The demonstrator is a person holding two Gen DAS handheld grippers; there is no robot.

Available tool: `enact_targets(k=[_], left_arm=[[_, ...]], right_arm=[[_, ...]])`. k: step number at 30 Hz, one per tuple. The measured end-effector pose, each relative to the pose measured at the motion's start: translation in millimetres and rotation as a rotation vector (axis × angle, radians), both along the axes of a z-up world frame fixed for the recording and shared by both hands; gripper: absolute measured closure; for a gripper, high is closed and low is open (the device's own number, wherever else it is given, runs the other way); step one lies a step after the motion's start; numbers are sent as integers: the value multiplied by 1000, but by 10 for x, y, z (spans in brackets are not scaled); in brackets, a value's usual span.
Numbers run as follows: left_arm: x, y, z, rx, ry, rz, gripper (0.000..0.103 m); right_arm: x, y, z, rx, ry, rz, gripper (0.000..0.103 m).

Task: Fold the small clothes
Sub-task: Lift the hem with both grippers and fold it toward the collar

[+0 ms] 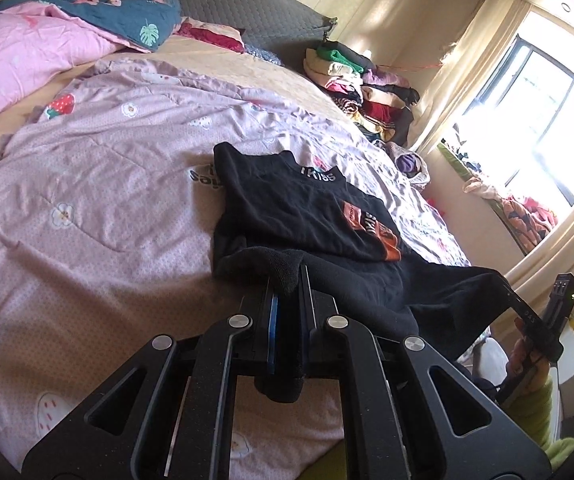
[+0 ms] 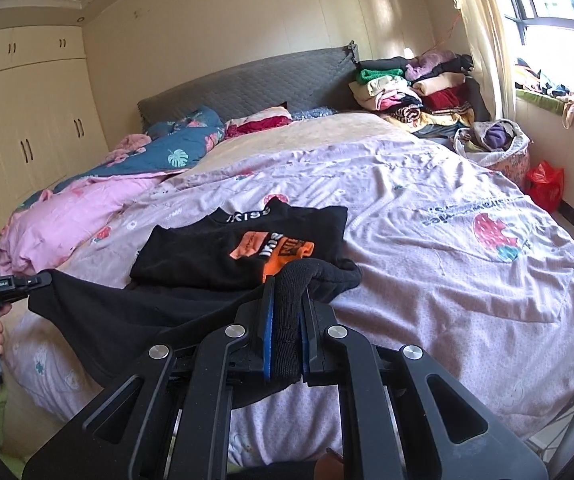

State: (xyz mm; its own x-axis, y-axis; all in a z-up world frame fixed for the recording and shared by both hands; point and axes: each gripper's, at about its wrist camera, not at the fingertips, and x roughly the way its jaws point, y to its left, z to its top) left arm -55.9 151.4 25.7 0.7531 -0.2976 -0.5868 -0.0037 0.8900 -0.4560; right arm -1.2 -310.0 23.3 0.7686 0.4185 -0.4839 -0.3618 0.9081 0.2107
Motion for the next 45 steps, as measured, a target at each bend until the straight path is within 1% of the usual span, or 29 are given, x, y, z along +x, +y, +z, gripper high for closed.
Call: enact_targets(k=[5,13,18,28,37,45], left_arm=[[64,5,38,8,-11,15,101],[203,60,62,13,-5,48,101],[290,73,104,13,-28,62,101],[496,155,140,-28,-55,105,101],[727,186,137,-56,-72,136,101],[922,206,128,-60,-82,162,101]], right_arm=[[82,49,84,-8,-25,5,94],[210,72,114,-2,-33,-2,94],[354,33,146,-1,-28,-26,94],[720,-31,192,47,-9,-78,94],[992,-42,124,39,18,-111,94],[1283,-38,19,32,49,-126,94]])
